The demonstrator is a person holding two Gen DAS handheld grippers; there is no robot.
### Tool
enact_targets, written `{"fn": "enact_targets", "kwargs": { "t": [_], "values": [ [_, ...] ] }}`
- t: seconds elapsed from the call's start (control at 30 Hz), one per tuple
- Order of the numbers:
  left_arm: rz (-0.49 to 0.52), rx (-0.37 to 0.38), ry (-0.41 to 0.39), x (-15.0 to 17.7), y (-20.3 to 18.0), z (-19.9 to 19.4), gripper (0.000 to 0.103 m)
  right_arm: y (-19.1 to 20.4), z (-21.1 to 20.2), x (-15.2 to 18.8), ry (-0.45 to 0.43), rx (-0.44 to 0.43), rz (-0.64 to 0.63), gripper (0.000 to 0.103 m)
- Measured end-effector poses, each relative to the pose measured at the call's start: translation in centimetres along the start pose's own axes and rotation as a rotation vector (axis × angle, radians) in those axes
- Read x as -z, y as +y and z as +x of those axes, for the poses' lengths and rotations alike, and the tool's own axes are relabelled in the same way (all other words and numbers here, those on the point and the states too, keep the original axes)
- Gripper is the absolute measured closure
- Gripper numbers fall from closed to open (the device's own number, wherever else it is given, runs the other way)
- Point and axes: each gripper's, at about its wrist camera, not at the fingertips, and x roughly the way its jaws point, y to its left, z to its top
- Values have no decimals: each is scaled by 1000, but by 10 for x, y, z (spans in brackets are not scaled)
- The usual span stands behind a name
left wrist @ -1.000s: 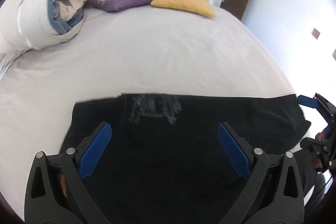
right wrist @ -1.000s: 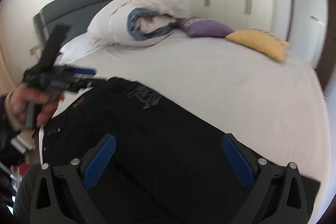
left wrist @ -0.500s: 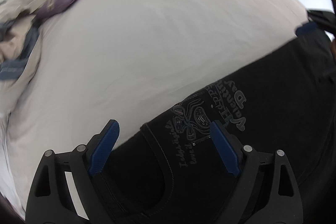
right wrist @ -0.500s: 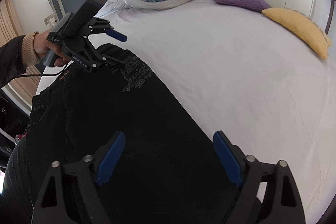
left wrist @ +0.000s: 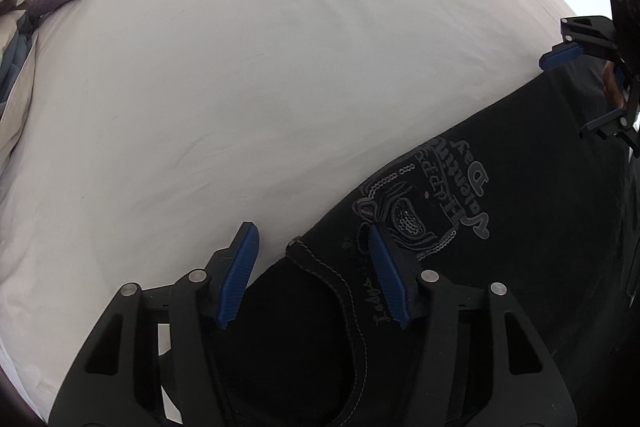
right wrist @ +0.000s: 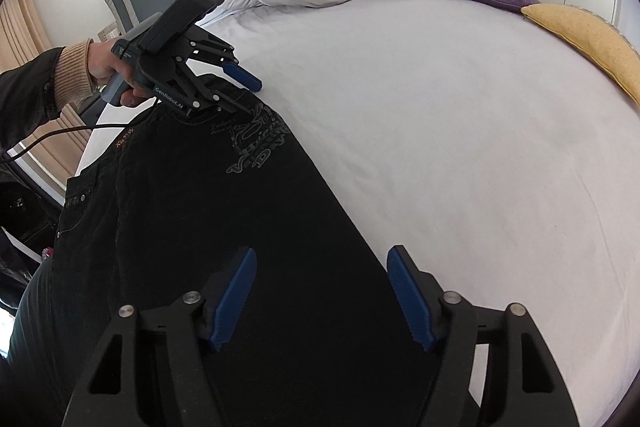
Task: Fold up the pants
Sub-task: 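Grasp the jeans waistband with the left gripper while the right gripper grasps the other waistband end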
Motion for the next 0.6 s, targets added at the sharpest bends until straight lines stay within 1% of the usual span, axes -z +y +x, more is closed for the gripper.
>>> {"fn": "enact_targets", "kwargs": {
  "t": [0.07, 0.1, 0.17, 0.3, 0.33, 0.37, 0.4, 0.47, 0.5, 0.6],
  "values": [
    [7, 10, 10, -2, -5, 3, 61, -2, 4, -1, 15, 0, -3, 36],
    [9, 9, 13, -4, -8, 5, 63, -2, 6, -2, 23, 0, -4, 37],
    [16, 3, 12, -7, -9, 7, 70, -4, 10, -3, 37, 1, -5, 39],
    [9, -15, -11, -8, -9, 2, 75, -7, 16, -7, 47, 3, 1, 40],
    [7, -17, -22, -8, -10, 1, 79, -7, 18, -9, 50, 3, -2, 42],
    [7, -26, -30, -8, -10, 0, 88, -7, 19, -11, 53, 5, -4, 43],
    [7, -39, -42, -7, -11, -1, 89, -7, 21, -13, 57, 6, -6, 45],
    [-3, -36, -62, -3, -12, -1, 91, -7, 24, -17, 59, 7, -10, 48],
    [-6, -35, -66, 6, -15, -2, 91, -7, 26, -20, 62, 6, -11, 50],
    [1, -47, -72, 12, -28, -6, 94, -9, 36, -26, 99, 7, -19, 54]
  ]
}}
